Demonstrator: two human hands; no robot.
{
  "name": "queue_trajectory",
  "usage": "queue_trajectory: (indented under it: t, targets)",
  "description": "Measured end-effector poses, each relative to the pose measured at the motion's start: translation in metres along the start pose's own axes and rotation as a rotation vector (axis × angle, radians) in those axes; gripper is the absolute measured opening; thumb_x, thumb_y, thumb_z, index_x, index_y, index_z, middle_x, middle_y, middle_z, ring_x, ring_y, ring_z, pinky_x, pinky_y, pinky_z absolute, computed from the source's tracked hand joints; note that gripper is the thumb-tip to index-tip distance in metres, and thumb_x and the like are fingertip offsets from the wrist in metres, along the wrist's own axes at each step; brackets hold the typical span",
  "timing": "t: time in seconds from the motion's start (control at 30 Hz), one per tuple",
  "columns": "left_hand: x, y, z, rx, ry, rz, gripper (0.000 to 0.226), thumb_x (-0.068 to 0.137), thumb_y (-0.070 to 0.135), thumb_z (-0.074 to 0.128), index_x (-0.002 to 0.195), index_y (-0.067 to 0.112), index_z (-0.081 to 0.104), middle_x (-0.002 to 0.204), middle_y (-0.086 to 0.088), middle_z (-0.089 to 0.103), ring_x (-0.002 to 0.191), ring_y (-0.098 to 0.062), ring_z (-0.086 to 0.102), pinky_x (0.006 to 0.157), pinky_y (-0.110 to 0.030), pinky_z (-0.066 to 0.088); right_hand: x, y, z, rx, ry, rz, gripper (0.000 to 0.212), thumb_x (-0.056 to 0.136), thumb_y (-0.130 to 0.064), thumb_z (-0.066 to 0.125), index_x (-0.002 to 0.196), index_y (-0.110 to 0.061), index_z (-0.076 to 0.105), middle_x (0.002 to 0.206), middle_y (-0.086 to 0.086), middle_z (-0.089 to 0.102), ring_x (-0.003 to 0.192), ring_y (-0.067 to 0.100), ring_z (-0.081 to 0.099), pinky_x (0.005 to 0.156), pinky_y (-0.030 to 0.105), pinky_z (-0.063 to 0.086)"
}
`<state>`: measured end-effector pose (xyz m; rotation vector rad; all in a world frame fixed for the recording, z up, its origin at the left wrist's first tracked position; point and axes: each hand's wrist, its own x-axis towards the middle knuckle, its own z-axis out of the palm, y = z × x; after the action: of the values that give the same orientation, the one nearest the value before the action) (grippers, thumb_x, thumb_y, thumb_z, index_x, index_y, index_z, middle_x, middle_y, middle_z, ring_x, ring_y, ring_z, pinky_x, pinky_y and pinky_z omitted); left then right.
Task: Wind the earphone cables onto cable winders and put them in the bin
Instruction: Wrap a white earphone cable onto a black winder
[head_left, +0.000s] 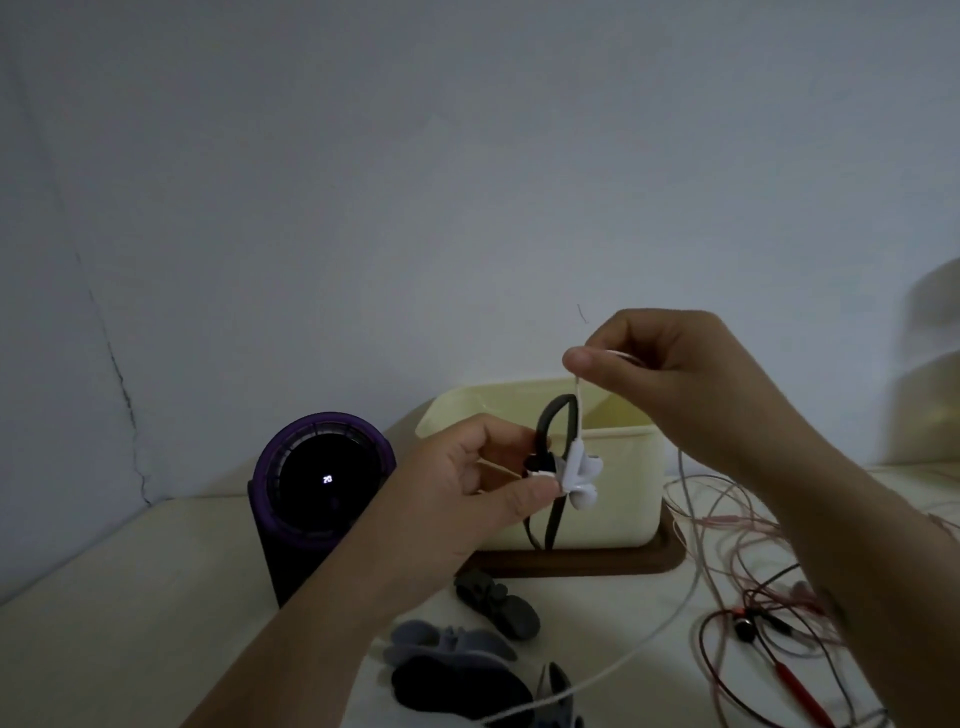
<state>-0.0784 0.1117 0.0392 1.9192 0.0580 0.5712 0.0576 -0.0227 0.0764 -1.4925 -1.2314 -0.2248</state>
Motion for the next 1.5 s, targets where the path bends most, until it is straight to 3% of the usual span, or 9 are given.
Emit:
queue_trajectory:
  t: [0.17,0.3,0.53,0.8,0.9,0.97,1.1,1.33,1.5]
  targets:
    - [-0.001,0.004,-0.002,-0.015,0.016,0.019,0.037,0.062,0.031,0.070,0.098,0.019,0.068,0.091,0.005,0.075,0.085,-0.005,0.069,0.079,-0.015,0.052,-0.002,0.012,0.011,0.293,0.008,0.122,0.039,0.063,-0.054,0.065,0.069,-0.015,0.065,0.049,-0.007,0.036,0.048,0.011,0.027,0.050,0.028,0.024]
    - [-0.003,0.006,-0.006,-0.018,-0.004,-0.003,0.038,0.067,0.033,0.075,0.102,0.018,0.069,0.097,-0.001,0.074,0.090,-0.009,0.069,0.084,-0.018,0.052,-0.002,0.010,0.016,0.407,0.024,0.109,0.028,0.065,-0.051,0.066,0.064,-0.022,0.066,0.049,-0.008,0.034,0.050,0.014,0.022,0.055,0.041,0.016]
    - [-0.002,0.004,-0.008,0.002,-0.002,-0.025,0.034,0.069,0.031,0.072,0.102,0.022,0.070,0.099,-0.002,0.073,0.092,-0.012,0.069,0.090,-0.026,0.053,-0.002,0.006,0.015,0.439,0.063,0.033,0.025,0.068,-0.048,0.065,0.065,-0.023,0.067,0.051,-0.005,0.033,0.051,0.017,0.022,0.053,0.039,0.018]
    - [-0.003,0.014,-0.003,-0.193,0.044,0.028,0.022,0.068,0.027,0.078,0.090,0.023,0.076,0.091,0.002,0.074,0.078,-0.004,0.066,0.067,-0.016,0.050,-0.006,0.024,0.031,0.426,-0.011,0.167,0.029,0.071,-0.052,0.072,0.060,-0.026,0.067,0.059,0.011,0.046,0.058,0.021,0.036,0.055,0.029,0.033]
    - [0.000,0.013,-0.003,-0.453,0.083,-0.017,0.024,0.069,0.022,0.073,0.093,0.021,0.076,0.095,0.000,0.074,0.077,-0.007,0.066,0.067,-0.020,0.049,-0.011,0.029,0.051,0.344,-0.148,0.208,0.035,0.091,-0.031,0.057,0.059,-0.029,0.068,0.049,-0.010,0.046,0.051,0.010,0.036,0.052,0.025,0.031]
    - [0.003,0.010,-0.008,-0.626,0.162,-0.041,0.035,0.069,0.019,0.064,0.103,0.013,0.072,0.101,-0.006,0.074,0.075,-0.007,0.065,0.060,-0.016,0.049,-0.016,0.028,0.061,0.238,-0.215,0.173,0.038,0.097,-0.029,0.049,0.065,-0.021,0.067,0.048,-0.011,0.039,0.049,0.009,0.031,0.050,0.026,0.026]
    - [0.007,0.000,-0.025,-0.765,0.372,-0.107,0.044,0.074,0.017,0.064,0.118,0.012,0.067,0.121,-0.009,0.068,0.084,-0.007,0.066,0.063,-0.015,0.051,-0.019,0.019,0.060,-0.093,-0.269,0.058,0.024,0.095,-0.034,0.050,0.080,-0.027,0.067,0.047,-0.011,0.040,0.045,0.007,0.034,0.047,0.018,0.030]
    - [0.008,-0.004,-0.030,-0.751,0.420,-0.210,0.047,0.074,0.019,0.065,0.121,0.016,0.067,0.118,-0.004,0.070,0.087,-0.007,0.067,0.082,-0.023,0.046,-0.016,-0.002,0.046,-0.330,-0.324,-0.041,0.023,0.096,-0.034,0.047,0.099,-0.025,0.069,0.050,-0.022,0.049,0.051,0.001,0.047,0.051,0.016,0.034]
    - [0.006,0.000,-0.016,-0.403,0.359,-0.204,0.026,0.066,0.025,0.069,0.092,0.021,0.071,0.086,0.007,0.074,0.070,0.000,0.065,0.067,-0.023,0.039,-0.016,-0.015,0.038,-0.423,-0.327,-0.168,0.029,0.095,-0.036,0.049,0.068,-0.029,0.057,0.051,-0.011,0.048,0.052,0.007,0.045,0.049,0.021,0.032]
